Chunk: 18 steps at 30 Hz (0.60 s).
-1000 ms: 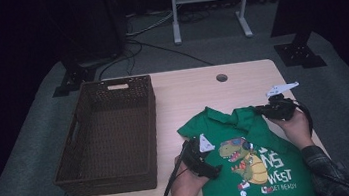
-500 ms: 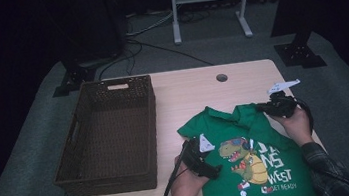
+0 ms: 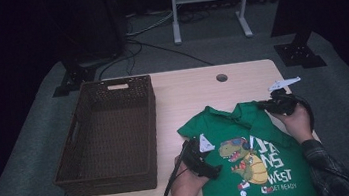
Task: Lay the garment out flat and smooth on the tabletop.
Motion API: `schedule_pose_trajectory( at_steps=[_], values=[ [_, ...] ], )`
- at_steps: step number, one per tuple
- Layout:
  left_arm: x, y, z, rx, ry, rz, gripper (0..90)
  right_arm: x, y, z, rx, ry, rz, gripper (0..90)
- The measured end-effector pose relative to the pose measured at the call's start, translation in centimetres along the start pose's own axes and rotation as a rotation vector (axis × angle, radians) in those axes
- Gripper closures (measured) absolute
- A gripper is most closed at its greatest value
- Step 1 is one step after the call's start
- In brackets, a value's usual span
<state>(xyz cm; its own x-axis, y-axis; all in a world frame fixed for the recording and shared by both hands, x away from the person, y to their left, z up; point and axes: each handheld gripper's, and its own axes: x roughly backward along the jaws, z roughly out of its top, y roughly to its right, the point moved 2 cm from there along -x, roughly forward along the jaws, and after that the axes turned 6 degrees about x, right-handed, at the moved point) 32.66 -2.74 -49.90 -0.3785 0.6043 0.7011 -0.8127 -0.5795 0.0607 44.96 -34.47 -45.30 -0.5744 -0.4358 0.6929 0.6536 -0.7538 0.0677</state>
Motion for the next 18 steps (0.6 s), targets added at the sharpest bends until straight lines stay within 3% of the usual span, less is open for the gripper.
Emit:
schedule_pose_trajectory(
  at_steps=[18],
  values=[
    [0.0, 0.0, 0.0, 0.0, 0.0, 0.0, 0.0, 0.3, 1.4, 0.1, -0.019, -0.01, -0.034, 86.0]
  ],
)
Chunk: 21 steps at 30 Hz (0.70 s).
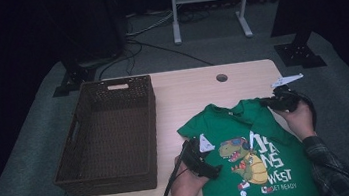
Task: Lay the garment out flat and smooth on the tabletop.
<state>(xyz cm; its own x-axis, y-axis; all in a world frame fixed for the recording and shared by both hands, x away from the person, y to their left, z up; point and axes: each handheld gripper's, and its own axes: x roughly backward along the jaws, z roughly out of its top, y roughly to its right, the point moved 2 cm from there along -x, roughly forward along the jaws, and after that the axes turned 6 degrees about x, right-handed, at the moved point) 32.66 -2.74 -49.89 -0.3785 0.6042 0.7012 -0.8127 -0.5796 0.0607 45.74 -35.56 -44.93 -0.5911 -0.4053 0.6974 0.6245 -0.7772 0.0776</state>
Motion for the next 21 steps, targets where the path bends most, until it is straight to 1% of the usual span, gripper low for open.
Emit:
schedule_pose_trajectory(
  at_steps=[3, 6, 16, 21],
  values=[
    [0.0, 0.0, 0.0, 0.0, 0.0, 0.0, 0.0, -0.1, 0.2, -0.1, -0.003, -0.006, -0.006, 86.0],
    [0.0, 0.0, 0.0, 0.0, -0.001, 0.0, 0.0, -0.3, 0.4, -0.1, 0.005, -0.022, -0.018, 86.0],
    [0.0, 0.0, 0.0, 0.0, 0.0, 0.0, 0.0, -0.9, 1.8, -0.2, -0.013, -0.052, -0.044, 86.1],
    [0.0, 0.0, 0.0, 0.0, 0.0, 0.0, 0.0, -1.2, 2.3, -0.5, -0.023, -0.085, -0.077, 86.1]
  ],
)
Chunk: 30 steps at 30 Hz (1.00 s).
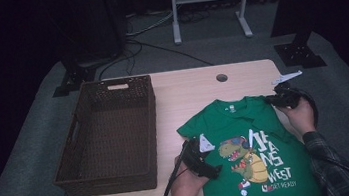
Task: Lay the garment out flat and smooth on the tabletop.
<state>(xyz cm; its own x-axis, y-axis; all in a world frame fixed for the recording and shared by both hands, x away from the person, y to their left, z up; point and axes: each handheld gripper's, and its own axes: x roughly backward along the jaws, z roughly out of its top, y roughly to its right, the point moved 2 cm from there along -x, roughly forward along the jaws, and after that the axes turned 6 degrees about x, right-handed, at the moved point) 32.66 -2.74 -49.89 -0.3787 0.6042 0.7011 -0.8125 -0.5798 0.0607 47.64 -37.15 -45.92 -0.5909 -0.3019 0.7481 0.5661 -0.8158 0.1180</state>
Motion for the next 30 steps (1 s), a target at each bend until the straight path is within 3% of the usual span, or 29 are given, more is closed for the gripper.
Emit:
schedule_pose_trajectory(
  at_steps=[4, 8, 11, 20, 30],
  values=[
    [0.0, 0.0, 0.0, 0.0, 0.0, 0.0, 0.0, -0.4, 0.7, -0.3, -0.028, -0.014, -0.013, 84.6],
    [0.0, 0.0, 0.0, 0.0, 0.0, 0.0, 0.0, -0.2, 0.8, -0.3, -0.041, 0.021, -0.025, 67.8],
    [0.0, 0.0, 0.0, 0.0, 0.0, 0.0, 0.0, 0.5, 0.7, -0.3, -0.047, 0.052, -0.019, 65.3],
    [0.0, 0.0, 0.0, 0.0, 0.001, 0.0, 0.0, 2.4, -0.7, -0.6, -0.026, 0.097, 0.028, 64.2],
    [0.0, 0.0, 0.0, -0.001, 0.001, 0.0, 0.0, 3.0, -2.2, -1.7, -0.016, 0.105, 0.068, 64.5]
  ],
)
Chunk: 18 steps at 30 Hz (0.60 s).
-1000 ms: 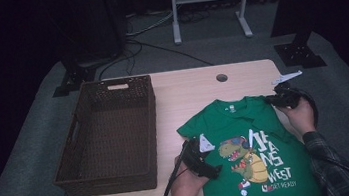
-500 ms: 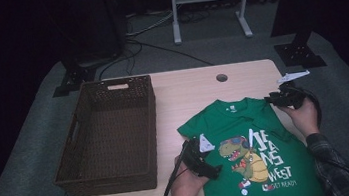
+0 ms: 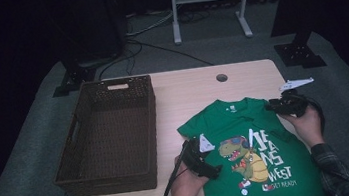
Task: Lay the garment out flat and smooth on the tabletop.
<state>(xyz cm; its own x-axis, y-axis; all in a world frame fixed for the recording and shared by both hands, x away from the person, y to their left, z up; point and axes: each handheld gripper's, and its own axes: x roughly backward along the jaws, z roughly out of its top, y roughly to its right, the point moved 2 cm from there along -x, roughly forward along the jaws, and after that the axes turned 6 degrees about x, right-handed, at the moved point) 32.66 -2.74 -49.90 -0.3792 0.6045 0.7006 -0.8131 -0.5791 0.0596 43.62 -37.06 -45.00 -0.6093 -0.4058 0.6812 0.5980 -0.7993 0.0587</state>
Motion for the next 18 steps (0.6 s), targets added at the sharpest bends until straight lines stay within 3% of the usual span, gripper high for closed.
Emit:
schedule_pose_trajectory(
  at_steps=[18],
  values=[
    [0.0, 0.0, 0.0, 0.001, -0.002, 0.0, 0.0, -1.8, -4.4, -1.3, 0.046, -0.006, 0.092, 64.6]
  ],
)
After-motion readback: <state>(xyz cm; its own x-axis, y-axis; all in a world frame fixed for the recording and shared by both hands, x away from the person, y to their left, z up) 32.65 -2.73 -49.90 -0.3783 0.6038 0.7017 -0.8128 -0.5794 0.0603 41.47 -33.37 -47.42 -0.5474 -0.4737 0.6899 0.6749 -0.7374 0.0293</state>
